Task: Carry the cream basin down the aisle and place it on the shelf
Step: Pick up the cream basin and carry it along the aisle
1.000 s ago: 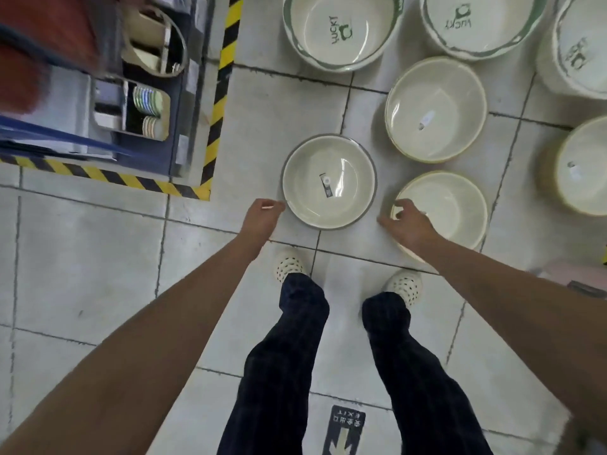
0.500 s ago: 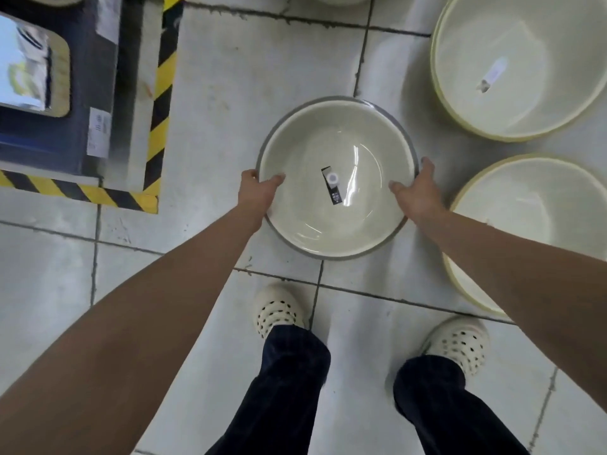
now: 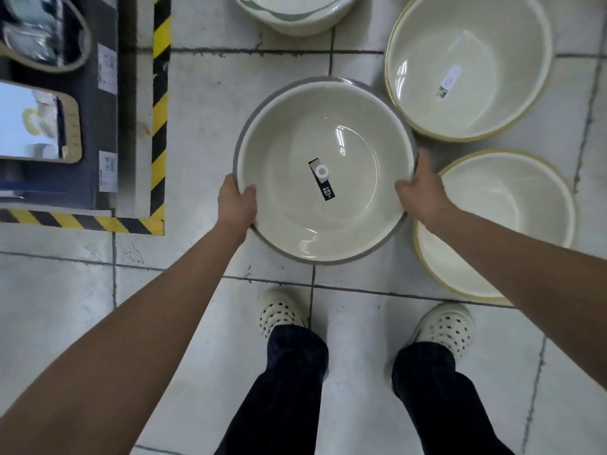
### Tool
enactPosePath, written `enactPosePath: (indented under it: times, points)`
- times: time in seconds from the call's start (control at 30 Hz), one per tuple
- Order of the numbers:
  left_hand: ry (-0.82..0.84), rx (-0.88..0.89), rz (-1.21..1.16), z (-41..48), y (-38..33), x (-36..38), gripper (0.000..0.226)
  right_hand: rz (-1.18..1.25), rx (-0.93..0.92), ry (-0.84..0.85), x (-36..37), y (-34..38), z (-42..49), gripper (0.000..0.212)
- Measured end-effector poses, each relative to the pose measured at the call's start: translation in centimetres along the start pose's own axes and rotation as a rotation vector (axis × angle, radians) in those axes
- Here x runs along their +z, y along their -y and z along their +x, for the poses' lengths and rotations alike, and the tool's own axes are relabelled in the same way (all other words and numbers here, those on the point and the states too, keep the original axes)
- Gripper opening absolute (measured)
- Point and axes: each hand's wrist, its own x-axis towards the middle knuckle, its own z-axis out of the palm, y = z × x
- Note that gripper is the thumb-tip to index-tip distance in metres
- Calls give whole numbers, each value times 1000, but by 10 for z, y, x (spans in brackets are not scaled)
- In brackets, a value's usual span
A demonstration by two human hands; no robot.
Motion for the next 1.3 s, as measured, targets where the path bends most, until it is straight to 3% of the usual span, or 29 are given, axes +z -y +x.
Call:
enactPosePath:
  times: [0.2,0.53,0.67,0.83,1.07,1.3]
  points:
    - [94,56,14,-69,-88,30,28,40,82,-108,-111,5,-45,58]
    - [311,194,183,-160,-143,151,21,63,227,-176,-246,-109,-110,64]
    - [320,248,251,-167,-138,190,23,102,265,-171,-253,-157,-115,66]
    - [269,214,185,-166,-127,223,49,145,276,-172,-245,-199,-109,73]
    - [176,218,209,-154,-108,256,36,295,284,-239,-223,-239,-89,67]
    - [247,333,296,-129,-82,275,34,374,266,-238,-198,-276,-62,78]
